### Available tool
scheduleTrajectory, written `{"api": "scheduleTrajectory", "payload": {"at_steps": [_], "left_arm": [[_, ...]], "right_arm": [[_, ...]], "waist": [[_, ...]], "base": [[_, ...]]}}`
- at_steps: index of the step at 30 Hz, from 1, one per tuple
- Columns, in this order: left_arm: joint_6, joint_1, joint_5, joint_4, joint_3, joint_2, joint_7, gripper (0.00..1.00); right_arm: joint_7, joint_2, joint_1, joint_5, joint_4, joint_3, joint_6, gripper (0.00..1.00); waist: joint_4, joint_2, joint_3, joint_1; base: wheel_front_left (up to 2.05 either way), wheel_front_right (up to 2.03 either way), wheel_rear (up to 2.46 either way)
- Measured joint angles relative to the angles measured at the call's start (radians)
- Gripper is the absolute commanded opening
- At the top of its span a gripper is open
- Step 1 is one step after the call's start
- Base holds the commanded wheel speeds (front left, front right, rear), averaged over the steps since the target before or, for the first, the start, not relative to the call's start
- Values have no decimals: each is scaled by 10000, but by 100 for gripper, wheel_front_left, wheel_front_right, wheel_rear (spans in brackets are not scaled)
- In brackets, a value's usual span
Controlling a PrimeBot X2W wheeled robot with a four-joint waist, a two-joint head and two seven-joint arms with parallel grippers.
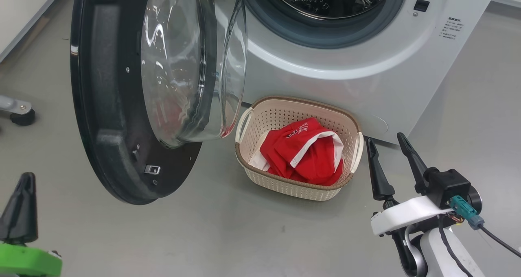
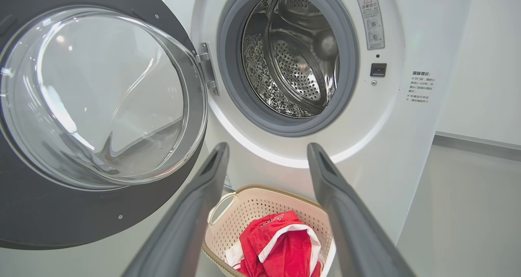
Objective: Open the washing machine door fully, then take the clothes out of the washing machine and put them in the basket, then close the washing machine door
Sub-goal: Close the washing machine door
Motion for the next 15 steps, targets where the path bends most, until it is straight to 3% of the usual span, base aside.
{"api": "scheduleTrajectory", "payload": {"at_steps": [1, 2, 15], "left_arm": [[0, 30, 88, 52, -36, 2, -90, 48], [0, 61, 140, 96, -63, 4, -188, 100], [0, 112, 176, 587, -374, 33, -405, 100]], "right_arm": [[0, 0, 7, 0, 0, 0, 0, 100], [0, 0, 15, 0, 0, 0, 0, 100], [0, 12, 60, 0, 0, 17, 4, 100]], "waist": [[-3, 0, -5, 0], [-6, 0, -9, 0], [-10, 0, -89, 0]], "base": [[0, 0, 0], [0, 0, 0], [0, 0, 0]]}}
